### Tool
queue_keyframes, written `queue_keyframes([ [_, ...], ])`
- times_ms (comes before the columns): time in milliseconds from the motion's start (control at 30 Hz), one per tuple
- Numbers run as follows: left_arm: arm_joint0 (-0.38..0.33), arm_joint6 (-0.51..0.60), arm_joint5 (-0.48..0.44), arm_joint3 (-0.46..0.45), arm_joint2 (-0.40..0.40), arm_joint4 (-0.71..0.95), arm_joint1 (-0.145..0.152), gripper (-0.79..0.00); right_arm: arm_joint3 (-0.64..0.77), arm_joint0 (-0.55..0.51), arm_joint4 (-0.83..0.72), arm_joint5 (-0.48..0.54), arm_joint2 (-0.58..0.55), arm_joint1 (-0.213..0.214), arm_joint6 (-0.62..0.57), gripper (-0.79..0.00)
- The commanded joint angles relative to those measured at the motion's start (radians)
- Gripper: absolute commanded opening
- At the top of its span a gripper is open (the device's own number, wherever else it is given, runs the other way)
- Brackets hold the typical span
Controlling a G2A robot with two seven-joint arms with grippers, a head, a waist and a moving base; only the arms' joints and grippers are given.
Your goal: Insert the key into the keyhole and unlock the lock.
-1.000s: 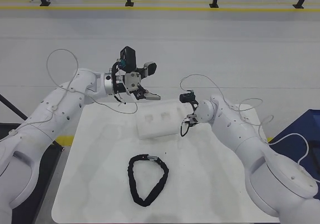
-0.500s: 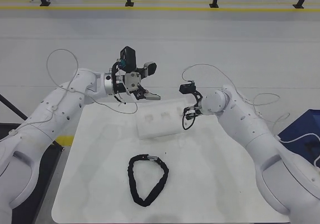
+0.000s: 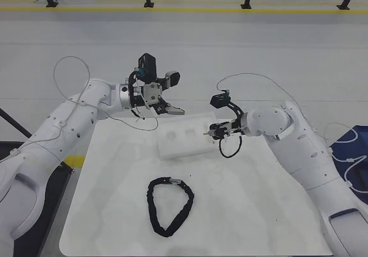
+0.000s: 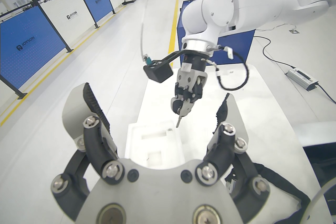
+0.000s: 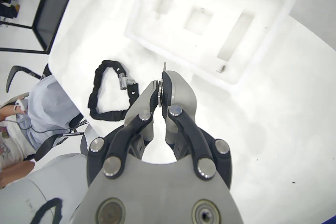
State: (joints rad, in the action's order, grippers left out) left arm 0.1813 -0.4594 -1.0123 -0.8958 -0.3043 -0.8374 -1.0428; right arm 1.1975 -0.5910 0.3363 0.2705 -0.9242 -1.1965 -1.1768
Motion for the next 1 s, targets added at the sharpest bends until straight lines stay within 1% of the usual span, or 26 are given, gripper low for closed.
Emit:
queue_keyframes([
  [0, 0.000, 0.000, 0.000, 0.000, 0.000, 0.000, 0.000, 0.000, 0.071, -0.059, -0.023, 0.026, -0.059, 0.022, -0.023, -0.785],
  [100, 0.000, 0.000, 0.000, 0.000, 0.000, 0.000, 0.000, 0.000, 0.138, -0.138, -0.076, 0.060, -0.136, 0.048, -0.045, -0.785],
  [300, 0.000, 0.000, 0.000, 0.000, 0.000, 0.000, 0.000, 0.000, 0.253, -0.282, -0.195, 0.178, -0.287, 0.092, -0.053, -0.785],
  [467, 0.000, 0.000, 0.000, 0.000, 0.000, 0.000, 0.000, 0.000, 0.344, -0.391, -0.330, 0.280, -0.411, 0.120, -0.049, -0.785],
  [567, 0.000, 0.000, 0.000, 0.000, 0.000, 0.000, 0.000, 0.000, 0.374, -0.439, -0.402, 0.328, -0.474, 0.135, -0.045, -0.785],
  [667, 0.000, 0.000, 0.000, 0.000, 0.000, 0.000, 0.000, 0.000, 0.409, -0.476, -0.444, 0.372, -0.512, 0.145, 0.000, -0.785],
  [800, 0.000, 0.000, 0.000, 0.000, 0.000, 0.000, 0.000, 0.000, 0.449, -0.530, -0.451, 0.434, -0.565, 0.162, 0.061, -0.785],
  [900, 0.000, 0.000, 0.000, 0.000, 0.000, 0.000, 0.000, 0.000, 0.477, -0.554, -0.482, 0.476, -0.566, 0.169, 0.104, -0.785],
  [967, 0.000, 0.000, 0.000, 0.000, 0.000, 0.000, 0.000, 0.000, 0.466, -0.561, -0.513, 0.507, -0.558, 0.175, 0.134, -0.785],
])
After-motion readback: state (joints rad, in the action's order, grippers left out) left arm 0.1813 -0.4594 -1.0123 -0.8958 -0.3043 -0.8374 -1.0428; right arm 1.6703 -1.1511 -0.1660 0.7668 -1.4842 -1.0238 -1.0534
